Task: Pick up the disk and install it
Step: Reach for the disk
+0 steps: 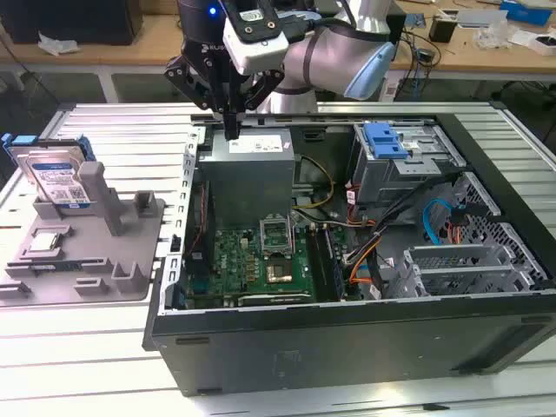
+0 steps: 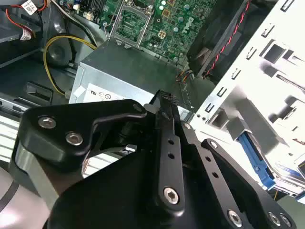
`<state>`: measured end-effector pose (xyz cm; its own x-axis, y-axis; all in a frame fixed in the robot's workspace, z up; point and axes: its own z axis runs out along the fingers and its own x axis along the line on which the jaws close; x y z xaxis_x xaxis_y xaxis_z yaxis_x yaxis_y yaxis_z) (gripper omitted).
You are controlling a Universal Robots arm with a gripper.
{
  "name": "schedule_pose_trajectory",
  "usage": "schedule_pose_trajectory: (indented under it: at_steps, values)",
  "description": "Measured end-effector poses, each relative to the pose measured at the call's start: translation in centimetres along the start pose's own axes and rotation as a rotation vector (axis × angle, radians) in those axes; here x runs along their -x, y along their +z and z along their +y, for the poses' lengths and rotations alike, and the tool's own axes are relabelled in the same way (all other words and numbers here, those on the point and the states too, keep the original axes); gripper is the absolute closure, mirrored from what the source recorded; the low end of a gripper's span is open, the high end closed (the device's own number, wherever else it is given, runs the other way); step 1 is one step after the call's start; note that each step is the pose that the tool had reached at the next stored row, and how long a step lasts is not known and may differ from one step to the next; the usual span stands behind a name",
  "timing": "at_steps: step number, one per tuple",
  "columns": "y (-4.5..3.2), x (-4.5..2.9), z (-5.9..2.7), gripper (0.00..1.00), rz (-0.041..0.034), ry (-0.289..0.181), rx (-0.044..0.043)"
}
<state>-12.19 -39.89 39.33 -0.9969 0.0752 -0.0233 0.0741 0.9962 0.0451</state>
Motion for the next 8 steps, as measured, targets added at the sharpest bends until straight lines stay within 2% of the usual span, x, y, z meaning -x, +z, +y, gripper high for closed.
schedule_pose_trajectory:
  at_steps: [8]
  values:
    - [0.00, 0.00, 0.00, 0.89, 0.0000, 0.000, 0.0000]
